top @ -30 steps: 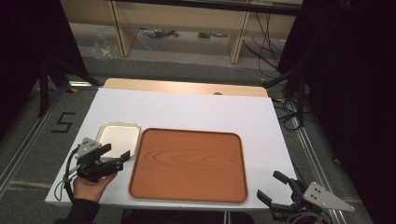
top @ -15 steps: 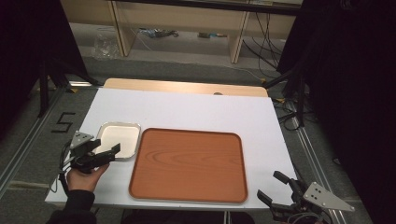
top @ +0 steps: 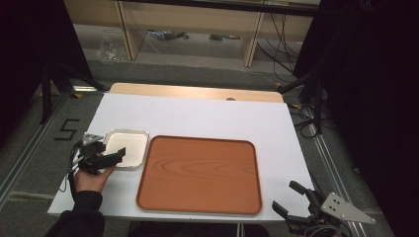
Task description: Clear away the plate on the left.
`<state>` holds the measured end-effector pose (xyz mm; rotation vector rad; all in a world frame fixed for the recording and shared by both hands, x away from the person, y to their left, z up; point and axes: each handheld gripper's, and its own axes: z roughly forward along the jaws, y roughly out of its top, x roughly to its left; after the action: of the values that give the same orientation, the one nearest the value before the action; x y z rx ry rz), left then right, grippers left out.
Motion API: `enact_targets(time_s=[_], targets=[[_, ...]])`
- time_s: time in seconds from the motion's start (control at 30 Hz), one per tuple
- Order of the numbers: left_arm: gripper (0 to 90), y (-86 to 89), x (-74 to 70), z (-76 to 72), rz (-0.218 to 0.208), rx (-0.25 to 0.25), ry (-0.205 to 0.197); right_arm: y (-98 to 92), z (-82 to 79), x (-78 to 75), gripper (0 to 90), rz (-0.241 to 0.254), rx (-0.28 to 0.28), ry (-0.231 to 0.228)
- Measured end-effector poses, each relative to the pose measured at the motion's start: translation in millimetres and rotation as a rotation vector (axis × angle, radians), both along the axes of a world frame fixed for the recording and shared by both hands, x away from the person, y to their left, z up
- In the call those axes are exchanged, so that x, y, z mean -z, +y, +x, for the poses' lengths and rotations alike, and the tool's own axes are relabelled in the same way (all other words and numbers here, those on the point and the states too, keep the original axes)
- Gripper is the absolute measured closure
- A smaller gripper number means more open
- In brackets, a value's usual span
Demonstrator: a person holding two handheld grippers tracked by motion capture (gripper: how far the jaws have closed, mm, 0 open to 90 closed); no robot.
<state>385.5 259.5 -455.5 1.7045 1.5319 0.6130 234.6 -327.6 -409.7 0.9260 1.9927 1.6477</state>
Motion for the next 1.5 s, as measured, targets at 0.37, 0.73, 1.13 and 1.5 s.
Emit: enact_targets(time_s=[0.37,0.73,1.13,1.5], targets=[[30.1,26.8,10.8,17.0,0.011,-0.091,0.066,0.1,0.3,0.0,15.1,-0.002,0.004,-0.007],[48.3,49.6,18.8,30.5,-0.033,-0.177,0.167,1.2,0.6,0.2,15.1,-0.011,0.001,-0.014],[72.6,55.9,32.5,44.4,-0.057,-0.172,0.219,0.9,1.6,1.0,15.1,0.007,0.005,-0.044],[85.6,62.0,33.6,47.9,-0.146,-0.157,0.236,2.4,-1.1,0.9,15.1,0.017,0.013,-0.009]])
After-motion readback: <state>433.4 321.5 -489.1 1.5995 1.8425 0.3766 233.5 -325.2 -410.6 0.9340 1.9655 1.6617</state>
